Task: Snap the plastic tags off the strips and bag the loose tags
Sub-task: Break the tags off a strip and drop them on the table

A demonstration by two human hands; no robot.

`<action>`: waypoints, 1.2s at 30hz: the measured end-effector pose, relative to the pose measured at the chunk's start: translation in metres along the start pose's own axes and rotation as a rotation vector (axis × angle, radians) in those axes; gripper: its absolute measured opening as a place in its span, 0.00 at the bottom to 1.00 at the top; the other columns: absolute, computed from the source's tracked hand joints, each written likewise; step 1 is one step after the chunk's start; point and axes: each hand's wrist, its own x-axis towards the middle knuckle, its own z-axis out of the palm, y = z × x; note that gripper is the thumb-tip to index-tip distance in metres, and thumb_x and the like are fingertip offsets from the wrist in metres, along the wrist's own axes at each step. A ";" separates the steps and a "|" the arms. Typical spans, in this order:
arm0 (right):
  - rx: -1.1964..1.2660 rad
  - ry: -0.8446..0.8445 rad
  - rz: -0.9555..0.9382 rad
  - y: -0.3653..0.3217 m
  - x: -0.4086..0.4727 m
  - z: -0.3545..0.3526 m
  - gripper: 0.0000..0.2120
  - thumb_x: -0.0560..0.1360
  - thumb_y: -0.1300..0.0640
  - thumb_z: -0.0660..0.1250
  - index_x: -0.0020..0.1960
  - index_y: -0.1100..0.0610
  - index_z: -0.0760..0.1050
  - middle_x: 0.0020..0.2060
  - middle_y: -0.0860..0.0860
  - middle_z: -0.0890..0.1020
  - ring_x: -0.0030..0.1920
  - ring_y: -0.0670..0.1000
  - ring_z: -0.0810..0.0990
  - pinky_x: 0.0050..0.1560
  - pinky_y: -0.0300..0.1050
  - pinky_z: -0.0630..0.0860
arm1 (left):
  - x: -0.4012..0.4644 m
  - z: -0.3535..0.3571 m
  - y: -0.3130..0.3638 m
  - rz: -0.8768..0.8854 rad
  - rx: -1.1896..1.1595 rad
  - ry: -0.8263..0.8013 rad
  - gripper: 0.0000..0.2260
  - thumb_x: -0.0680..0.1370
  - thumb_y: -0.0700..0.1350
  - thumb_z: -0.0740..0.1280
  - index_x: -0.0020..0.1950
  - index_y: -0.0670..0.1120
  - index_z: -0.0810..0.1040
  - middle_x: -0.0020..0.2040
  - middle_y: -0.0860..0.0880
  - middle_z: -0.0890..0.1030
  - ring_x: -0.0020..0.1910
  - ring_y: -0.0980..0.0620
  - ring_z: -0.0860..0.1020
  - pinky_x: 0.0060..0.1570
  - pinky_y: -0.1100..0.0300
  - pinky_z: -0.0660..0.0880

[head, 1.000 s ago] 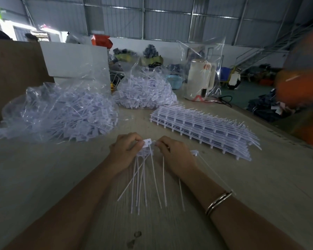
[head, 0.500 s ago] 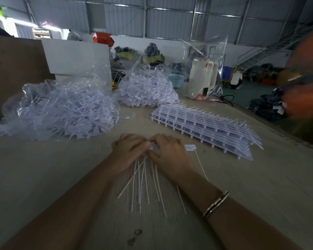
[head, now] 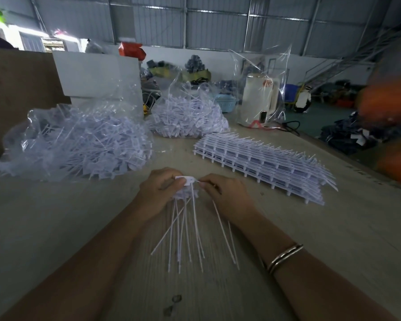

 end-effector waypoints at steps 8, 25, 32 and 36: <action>0.072 0.078 0.202 0.023 -0.007 -0.017 0.13 0.77 0.41 0.59 0.54 0.47 0.75 0.45 0.42 0.78 0.44 0.42 0.76 0.46 0.39 0.74 | 0.000 -0.001 -0.014 -0.299 0.074 0.133 0.03 0.77 0.47 0.65 0.44 0.53 0.78 0.46 0.51 0.80 0.52 0.48 0.78 0.56 0.51 0.73; -0.099 -0.036 -0.019 0.004 -0.003 -0.005 0.14 0.75 0.46 0.63 0.59 0.50 0.73 0.52 0.47 0.78 0.50 0.47 0.75 0.58 0.52 0.72 | -0.002 0.005 -0.005 -0.147 0.087 -0.006 0.11 0.74 0.50 0.64 0.48 0.45 0.81 0.51 0.50 0.80 0.58 0.47 0.74 0.63 0.51 0.68; -0.032 -0.055 -0.009 0.003 0.003 -0.002 0.13 0.81 0.54 0.55 0.59 0.54 0.76 0.53 0.51 0.80 0.49 0.48 0.77 0.54 0.45 0.71 | -0.001 0.001 0.000 -0.043 0.083 0.018 0.12 0.75 0.46 0.63 0.49 0.39 0.80 0.49 0.45 0.80 0.54 0.42 0.76 0.59 0.44 0.70; 0.071 -0.010 0.025 0.005 0.002 -0.001 0.12 0.81 0.53 0.56 0.57 0.53 0.77 0.47 0.49 0.80 0.39 0.42 0.73 0.40 0.37 0.67 | -0.002 0.003 0.000 -0.058 0.042 0.042 0.12 0.76 0.46 0.63 0.49 0.39 0.80 0.48 0.43 0.80 0.51 0.46 0.78 0.54 0.51 0.74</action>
